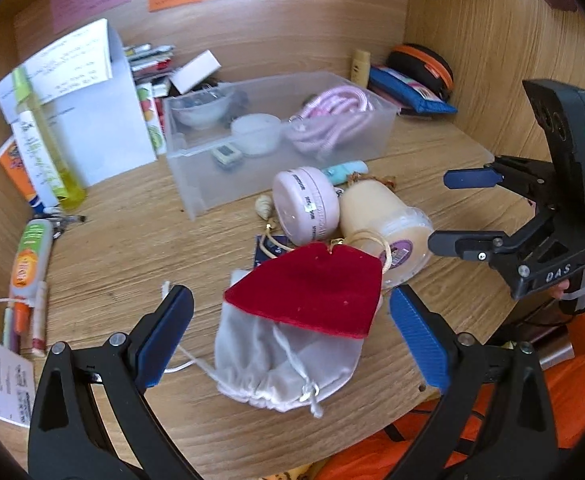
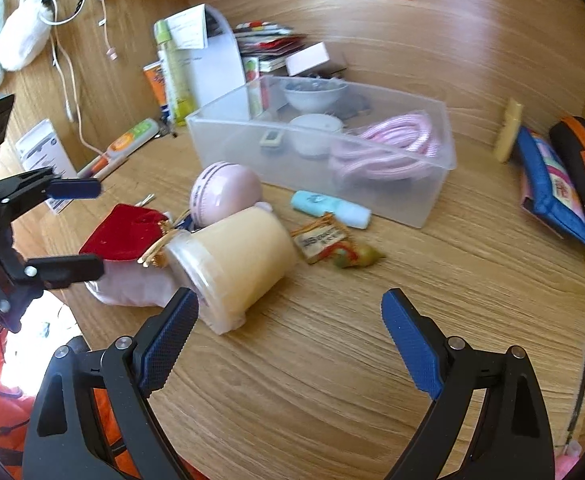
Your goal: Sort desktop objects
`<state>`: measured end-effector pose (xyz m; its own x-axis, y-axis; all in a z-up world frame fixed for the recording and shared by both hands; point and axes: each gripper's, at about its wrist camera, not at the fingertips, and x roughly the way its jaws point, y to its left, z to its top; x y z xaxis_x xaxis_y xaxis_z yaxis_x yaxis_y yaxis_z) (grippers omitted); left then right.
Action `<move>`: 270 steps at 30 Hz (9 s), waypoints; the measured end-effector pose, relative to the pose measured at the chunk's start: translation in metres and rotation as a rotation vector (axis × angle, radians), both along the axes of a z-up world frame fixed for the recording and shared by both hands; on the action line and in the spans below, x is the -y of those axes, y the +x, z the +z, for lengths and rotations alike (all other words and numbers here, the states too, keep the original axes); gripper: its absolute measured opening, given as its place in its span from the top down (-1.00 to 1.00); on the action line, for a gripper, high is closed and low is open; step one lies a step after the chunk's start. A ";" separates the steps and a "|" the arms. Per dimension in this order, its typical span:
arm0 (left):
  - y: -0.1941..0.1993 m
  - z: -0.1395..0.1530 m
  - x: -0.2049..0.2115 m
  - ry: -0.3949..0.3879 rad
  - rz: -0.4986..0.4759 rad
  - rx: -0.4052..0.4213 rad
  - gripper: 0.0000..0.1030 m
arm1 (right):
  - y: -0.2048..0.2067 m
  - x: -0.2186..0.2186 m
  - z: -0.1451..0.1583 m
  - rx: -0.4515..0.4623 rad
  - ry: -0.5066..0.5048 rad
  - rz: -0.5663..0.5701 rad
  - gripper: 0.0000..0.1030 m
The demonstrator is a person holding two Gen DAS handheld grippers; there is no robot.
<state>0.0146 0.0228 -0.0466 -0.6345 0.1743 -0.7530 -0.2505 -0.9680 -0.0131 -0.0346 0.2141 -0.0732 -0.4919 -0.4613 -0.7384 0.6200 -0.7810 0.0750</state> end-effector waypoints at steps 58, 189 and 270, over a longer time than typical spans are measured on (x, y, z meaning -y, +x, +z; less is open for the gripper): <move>-0.026 0.012 0.049 0.195 0.168 -0.058 0.69 | -0.030 -0.008 0.007 0.047 -0.134 0.064 -0.22; -0.070 0.035 0.045 0.085 0.199 -0.119 -0.88 | -0.078 0.020 0.057 -0.299 -0.015 -0.256 -0.98; 0.025 0.002 0.019 0.202 0.140 -0.066 -0.43 | -0.035 -0.029 0.000 -0.047 -0.015 -0.141 0.62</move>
<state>0.0399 0.0034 -0.0449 -0.7099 0.2243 -0.6676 -0.1214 -0.9727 -0.1978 -0.0695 0.2430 -0.0728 -0.5862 -0.3962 -0.7067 0.5071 -0.8597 0.0613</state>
